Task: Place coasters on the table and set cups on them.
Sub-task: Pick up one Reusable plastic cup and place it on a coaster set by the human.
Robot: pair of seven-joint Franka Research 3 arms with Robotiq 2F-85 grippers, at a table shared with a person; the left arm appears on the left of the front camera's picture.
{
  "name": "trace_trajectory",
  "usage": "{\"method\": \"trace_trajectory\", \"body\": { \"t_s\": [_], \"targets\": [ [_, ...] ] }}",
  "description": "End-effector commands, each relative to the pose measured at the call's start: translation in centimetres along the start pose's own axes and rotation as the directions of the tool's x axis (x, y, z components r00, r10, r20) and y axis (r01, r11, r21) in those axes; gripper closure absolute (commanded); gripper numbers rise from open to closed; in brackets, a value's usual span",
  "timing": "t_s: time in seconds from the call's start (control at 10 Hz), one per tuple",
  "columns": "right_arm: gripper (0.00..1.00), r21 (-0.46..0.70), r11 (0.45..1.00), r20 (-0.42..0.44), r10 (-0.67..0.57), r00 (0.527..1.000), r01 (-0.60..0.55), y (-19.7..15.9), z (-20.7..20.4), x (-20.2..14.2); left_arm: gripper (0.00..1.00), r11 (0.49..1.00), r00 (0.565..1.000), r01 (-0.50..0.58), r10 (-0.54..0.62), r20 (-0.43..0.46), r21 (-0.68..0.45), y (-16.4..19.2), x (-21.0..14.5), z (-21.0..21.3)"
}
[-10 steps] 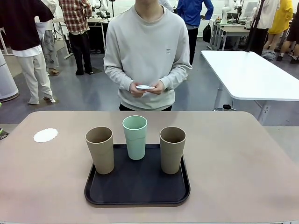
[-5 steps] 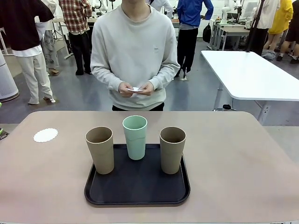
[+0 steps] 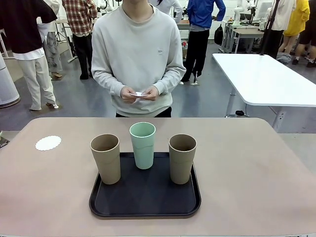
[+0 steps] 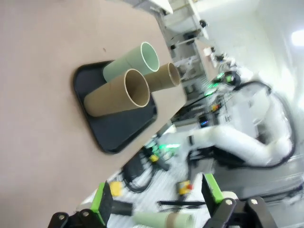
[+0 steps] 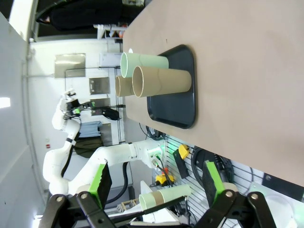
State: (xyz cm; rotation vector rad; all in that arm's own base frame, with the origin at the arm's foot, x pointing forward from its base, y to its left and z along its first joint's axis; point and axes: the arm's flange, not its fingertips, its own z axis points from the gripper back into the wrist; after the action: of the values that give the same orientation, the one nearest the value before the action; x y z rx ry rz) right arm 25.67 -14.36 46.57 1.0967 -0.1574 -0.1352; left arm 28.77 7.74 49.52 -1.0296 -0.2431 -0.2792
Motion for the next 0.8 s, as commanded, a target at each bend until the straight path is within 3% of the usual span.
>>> {"method": "trace_trajectory", "body": {
  "t_s": [0.0,0.2,0.3,0.4,0.5,0.6,0.7],
  "targets": [
    [0.0,0.01,1.0,0.001,0.002,1.0,-0.002,-0.1,0.0,0.1,0.0,0.857,0.887,0.46,-0.458,-0.067,0.23,-0.8,2.5,-0.7],
    [0.0,0.01,1.0,0.001,0.002,1.0,-0.002,-0.1,0.0,0.1,0.0,0.642,0.698,0.716,-0.656,-0.287,0.275,-3.1,3.6,-2.6],
    [0.0,0.01,1.0,0.001,0.002,1.0,-0.002,-0.1,0.0,0.1,0.0,0.519,0.619,0.785,-0.682,-0.388,0.338,-3.8,4.4,-4.0],
    [0.0,0.01,1.0,0.001,0.002,1.0,-0.002,-0.1,0.0,0.1,0.0,0.426,0.581,0.809,-0.683,-0.443,0.405,-4.1,5.3,-5.7],
    [0.0,0.01,1.0,0.001,0.002,1.0,-0.002,-0.1,0.0,0.1,0.0,0.369,0.565,0.819,-0.655,-0.502,0.439,-4.1,5.9,-7.0],
    [0.0,0.01,1.0,0.001,0.002,1.0,-0.002,-0.1,0.0,0.1,0.0,0.35,0.555,0.827,-0.624,-0.549,0.439,-3.8,6.1,-7.8],
    [0.0,0.01,1.0,0.001,0.002,1.0,-0.002,-0.1,0.0,0.1,0.0,0.427,0.609,0.791,-0.614,-0.502,0.438,-3.8,6.3,-8.0]
  ]
}}
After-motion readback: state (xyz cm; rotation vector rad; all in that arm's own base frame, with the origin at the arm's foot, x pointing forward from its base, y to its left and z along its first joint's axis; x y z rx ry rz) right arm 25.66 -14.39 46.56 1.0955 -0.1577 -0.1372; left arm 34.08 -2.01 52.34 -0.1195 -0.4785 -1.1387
